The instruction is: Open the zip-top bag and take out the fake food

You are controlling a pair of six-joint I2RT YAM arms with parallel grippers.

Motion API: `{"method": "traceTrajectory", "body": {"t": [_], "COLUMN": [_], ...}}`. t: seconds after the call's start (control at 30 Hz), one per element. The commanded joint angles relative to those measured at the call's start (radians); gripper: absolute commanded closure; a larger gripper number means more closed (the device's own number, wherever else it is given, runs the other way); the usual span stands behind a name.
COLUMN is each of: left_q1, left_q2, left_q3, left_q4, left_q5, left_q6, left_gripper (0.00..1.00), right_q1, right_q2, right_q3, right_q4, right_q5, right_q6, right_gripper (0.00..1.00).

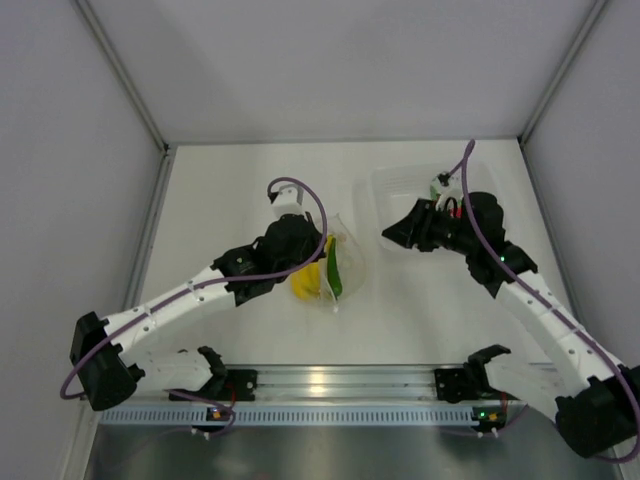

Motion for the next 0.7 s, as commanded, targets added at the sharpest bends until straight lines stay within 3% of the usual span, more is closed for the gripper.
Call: {"method": "traceTrajectory", "body": {"t": [0.0, 0.27, 0.53, 0.67], "left_q1": [0.003, 0.003, 0.002, 0.002], "left_q2": [0.011, 0.052, 0.030, 0.046], "left_q3": [0.060, 0.118, 0.043, 0.002], "left_q4": [0.028, 0.045, 0.140, 0.149], "left_q5": [-0.033, 0.001, 0.050, 0.051], "left_q6": [-0.054, -0.115, -0.174, -0.192], "left_gripper": [1.00, 1.00, 1.00, 1.00], "right_q1": [0.112, 0.394, 0.499, 0.536], "right_q2": [-0.121, -0.125, 0.070, 0.181], "right_q3": [-0.050, -0.007, -0.007, 0.004], "right_q4": [0.144, 0.098, 0.123, 0.059], "right_q5": [-0.031, 0.238, 0.506, 0.640], "right_q6": [0.095, 0.106, 0.131, 0.120], "right_gripper": [0.51, 0.60, 0.63, 0.63]}}
